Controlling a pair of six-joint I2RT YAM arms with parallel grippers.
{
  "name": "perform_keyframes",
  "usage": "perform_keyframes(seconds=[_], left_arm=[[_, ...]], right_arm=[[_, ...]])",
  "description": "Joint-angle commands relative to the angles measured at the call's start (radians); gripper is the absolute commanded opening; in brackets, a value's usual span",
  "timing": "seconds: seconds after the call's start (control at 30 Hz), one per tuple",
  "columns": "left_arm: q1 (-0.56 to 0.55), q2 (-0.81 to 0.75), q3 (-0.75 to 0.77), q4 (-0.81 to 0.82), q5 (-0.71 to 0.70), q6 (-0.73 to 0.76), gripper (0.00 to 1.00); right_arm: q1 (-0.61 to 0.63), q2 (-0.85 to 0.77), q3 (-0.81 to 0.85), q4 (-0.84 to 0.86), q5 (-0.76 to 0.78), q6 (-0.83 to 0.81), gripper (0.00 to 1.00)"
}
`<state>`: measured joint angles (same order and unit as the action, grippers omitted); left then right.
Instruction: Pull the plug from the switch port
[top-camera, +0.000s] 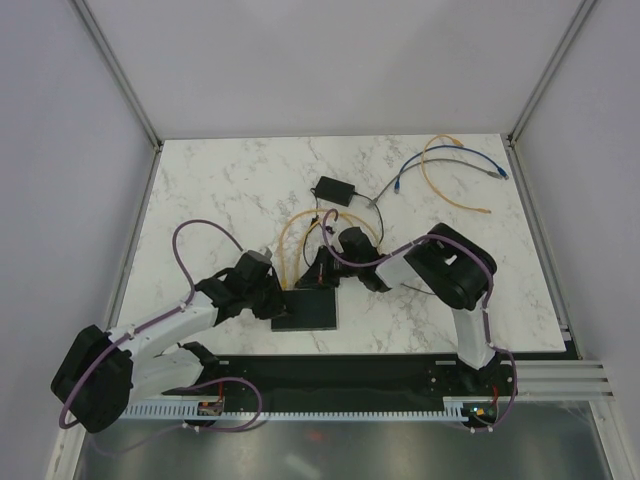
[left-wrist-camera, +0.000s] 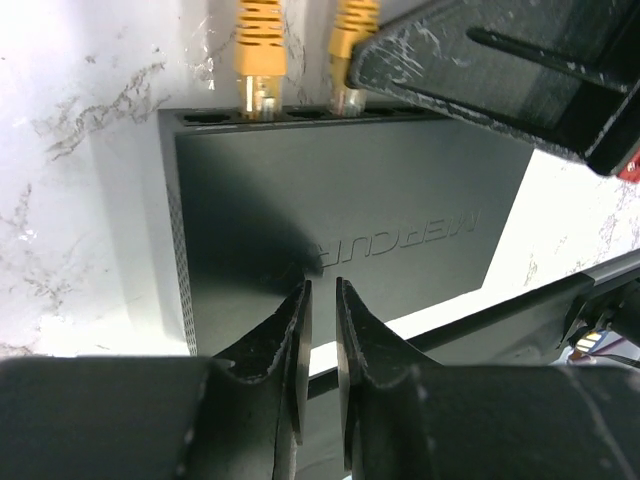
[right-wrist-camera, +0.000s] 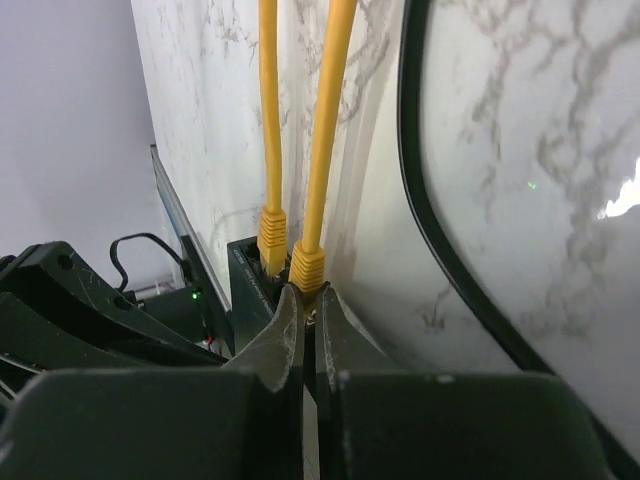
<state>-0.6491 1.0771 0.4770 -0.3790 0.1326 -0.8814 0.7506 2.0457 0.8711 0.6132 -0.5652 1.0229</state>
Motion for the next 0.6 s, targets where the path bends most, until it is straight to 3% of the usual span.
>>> perform_keyframes(seconds=[0.0, 0.2, 0.43, 0.57], left_arm=[[0.003, -0.017, -0.006, -0.023, -0.037, -0.004, 0.23], [0.003, 0.020, 0.012, -0.020, -0.028, 0.005, 0.23], [0.003, 0.009, -0.003, -0.021, -0.022, 0.012, 0.23], [0.003, -0.006, -0.011, -0.020, -0.021, 0.013, 0.23]], right_arm=[[0.026, -0.070, -0.081, 0.056, 0.143, 0.062, 0.00], [0.035, -0.116, -0.060, -0.001, 0.215, -0.070, 0.00], [0.038, -0.110, 0.152, -0.373, 0.310, -0.372, 0.00], [0.036, -0.127, 0.209, -0.460, 0.356, -0.440, 0.00]])
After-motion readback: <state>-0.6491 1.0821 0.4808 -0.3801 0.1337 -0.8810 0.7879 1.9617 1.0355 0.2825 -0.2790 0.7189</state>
